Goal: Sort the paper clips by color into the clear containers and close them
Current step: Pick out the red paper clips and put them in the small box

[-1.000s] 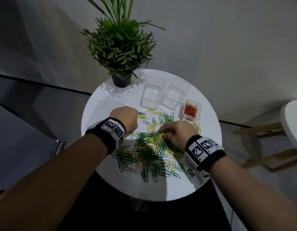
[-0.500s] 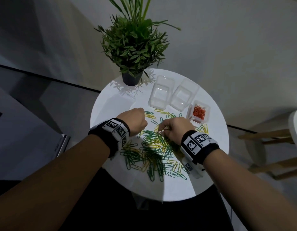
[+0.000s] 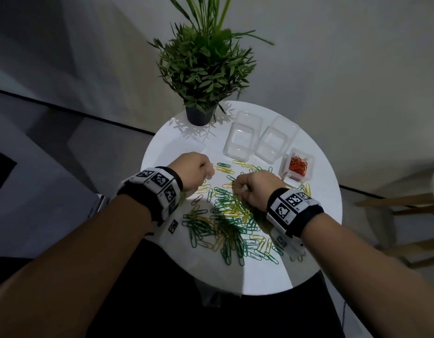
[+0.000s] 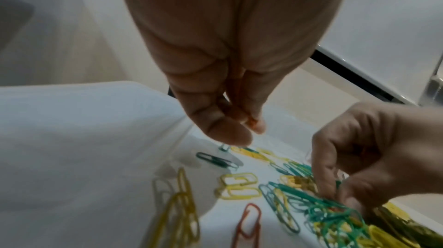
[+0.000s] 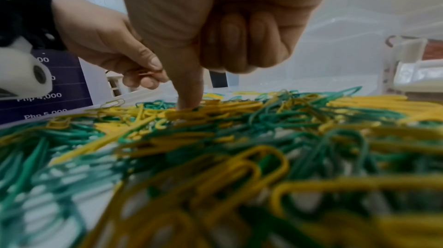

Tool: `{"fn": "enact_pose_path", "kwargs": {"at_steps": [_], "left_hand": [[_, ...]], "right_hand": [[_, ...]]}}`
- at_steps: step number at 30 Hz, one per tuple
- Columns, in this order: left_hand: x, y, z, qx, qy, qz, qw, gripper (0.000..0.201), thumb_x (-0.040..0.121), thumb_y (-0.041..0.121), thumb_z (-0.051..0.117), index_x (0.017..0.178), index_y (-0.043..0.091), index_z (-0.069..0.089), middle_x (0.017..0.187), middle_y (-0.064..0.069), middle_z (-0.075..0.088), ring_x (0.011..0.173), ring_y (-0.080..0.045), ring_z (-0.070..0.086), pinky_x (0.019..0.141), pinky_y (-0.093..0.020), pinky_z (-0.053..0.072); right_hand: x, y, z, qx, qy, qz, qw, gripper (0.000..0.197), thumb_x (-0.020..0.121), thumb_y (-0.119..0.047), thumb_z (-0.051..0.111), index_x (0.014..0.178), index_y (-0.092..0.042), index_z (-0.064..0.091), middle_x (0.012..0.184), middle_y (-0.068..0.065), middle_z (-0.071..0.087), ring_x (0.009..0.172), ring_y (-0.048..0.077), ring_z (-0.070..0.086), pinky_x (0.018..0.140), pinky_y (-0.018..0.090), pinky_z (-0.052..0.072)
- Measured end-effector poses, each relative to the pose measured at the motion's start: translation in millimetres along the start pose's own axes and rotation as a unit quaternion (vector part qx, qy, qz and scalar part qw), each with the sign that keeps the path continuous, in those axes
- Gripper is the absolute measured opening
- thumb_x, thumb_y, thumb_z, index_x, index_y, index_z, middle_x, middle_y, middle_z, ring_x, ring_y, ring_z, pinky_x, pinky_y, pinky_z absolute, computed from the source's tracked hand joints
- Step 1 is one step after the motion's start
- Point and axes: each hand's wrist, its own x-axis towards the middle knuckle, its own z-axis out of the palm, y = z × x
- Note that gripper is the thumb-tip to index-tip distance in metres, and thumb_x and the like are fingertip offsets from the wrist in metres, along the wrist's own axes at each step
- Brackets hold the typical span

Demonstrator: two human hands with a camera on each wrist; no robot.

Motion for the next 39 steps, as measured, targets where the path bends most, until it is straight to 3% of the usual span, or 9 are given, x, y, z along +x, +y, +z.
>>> {"fn": "enact_pose_path", "kwargs": {"at_steps": [4, 13, 16, 20, 30, 32, 35, 36, 39], "left_hand": [[-14, -3, -3, -0.021, -0.02, -0.046, 0.999, 0.024, 0.096, 0.002, 0.036, 0.087, 0.001, 0.058, 0.072, -0.005, 0.056, 0.053, -0.016, 0.053, 0.053, -0.029, 0.047], [-32, -12, 13, 0.165, 0.0, -0.057, 0.985, 0.026, 0.094, 0.011, 0.04, 0.088, 0.001, 0.063, 0.093, -0.014, 0.063, 0.09, -0.028, 0.057, 0.075, -0.034, 0.044], [-33, -14, 20, 0.244, 0.024, -0.062, 0.967, 0.017, 0.087, 0.024, 0.055, 0.082, 0.009, 0.06, 0.09, -0.009, 0.065, 0.087, -0.027, 0.06, 0.072, -0.033, 0.049], [-37, -10, 26, 0.3, 0.045, -0.06, 0.951, 0.01, 0.082, 0.021, 0.061, 0.087, 0.014, 0.065, 0.091, -0.005, 0.065, 0.087, -0.026, 0.061, 0.074, -0.033, 0.053], [-36, -5, 33, 0.278, 0.01, -0.087, 0.957, 0.022, 0.085, 0.029, 0.05, 0.071, 0.013, 0.05, 0.076, -0.005, 0.054, 0.077, -0.026, 0.055, 0.063, -0.029, 0.043], [-36, -4, 34, 0.248, 0.012, -0.084, 0.965, 0.022, 0.09, 0.029, 0.044, 0.076, 0.014, 0.05, 0.083, -0.007, 0.056, 0.082, -0.027, 0.053, 0.069, -0.03, 0.044], [-36, 3, 31, 0.22, 0.021, -0.066, 0.973, 0.022, 0.093, 0.025, 0.042, 0.08, 0.012, 0.054, 0.094, -0.012, 0.064, 0.091, -0.03, 0.057, 0.075, -0.032, 0.046], [-35, 7, 30, 0.221, 0.02, -0.054, 0.974, 0.023, 0.095, 0.021, 0.041, 0.084, 0.01, 0.058, 0.098, -0.013, 0.064, 0.097, -0.031, 0.057, 0.079, -0.033, 0.046], [-36, 16, 28, 0.2, 0.026, -0.032, 0.979, 0.027, 0.098, 0.016, 0.04, 0.086, 0.006, 0.063, 0.099, -0.013, 0.064, 0.1, -0.031, 0.057, 0.082, -0.033, 0.044]], "right_hand": [[5, 3, 0, 0.007, -0.018, -0.005, 1.0, 0.02, 0.083, -0.008, 0.053, 0.081, -0.025, 0.064, 0.075, -0.013, 0.068, 0.081, 0.011, 0.065, 0.077, 0.03, 0.054], [-13, 34, 5, 0.295, 0.028, 0.095, 0.95, 0.011, 0.092, -0.014, 0.06, 0.082, -0.016, 0.064, 0.098, 0.008, 0.071, 0.093, 0.021, 0.065, 0.089, 0.037, 0.051], [-23, 39, -1, 0.433, 0.022, 0.135, 0.891, 0.011, 0.092, -0.01, 0.058, 0.083, -0.009, 0.063, 0.084, 0.017, 0.065, 0.07, 0.022, 0.057, 0.069, 0.034, 0.049], [-34, 44, -7, 0.568, -0.005, 0.168, 0.806, 0.015, 0.093, -0.005, 0.053, 0.081, -0.009, 0.061, 0.056, 0.002, 0.046, 0.044, 0.011, 0.038, 0.041, 0.021, 0.031], [-46, 42, -3, 0.725, -0.03, 0.215, 0.654, 0.025, 0.091, -0.014, 0.033, 0.067, -0.02, 0.032, 0.05, -0.004, 0.03, 0.038, 0.009, 0.024, 0.035, 0.014, 0.016], [-48, 41, -2, 0.677, 0.003, 0.224, 0.701, 0.027, 0.095, -0.015, 0.037, 0.068, -0.019, 0.036, 0.05, -0.003, 0.035, 0.038, 0.01, 0.028, 0.036, 0.014, 0.019], [-48, 35, -1, 0.372, 0.097, 0.217, 0.897, 0.015, 0.094, -0.013, 0.052, 0.079, -0.012, 0.052, 0.069, 0.001, 0.054, 0.055, 0.01, 0.048, 0.048, 0.02, 0.036], [-46, 35, 0, 0.269, 0.116, 0.207, 0.933, 0.01, 0.093, -0.014, 0.053, 0.085, -0.01, 0.055, 0.078, 0.001, 0.059, 0.064, 0.011, 0.053, 0.055, 0.021, 0.043], [-32, 23, 0, 0.154, 0.122, 0.156, 0.968, 0.008, 0.09, -0.017, 0.055, 0.094, -0.02, 0.061, 0.091, -0.003, 0.065, 0.083, 0.018, 0.062, 0.075, 0.035, 0.055]]}}
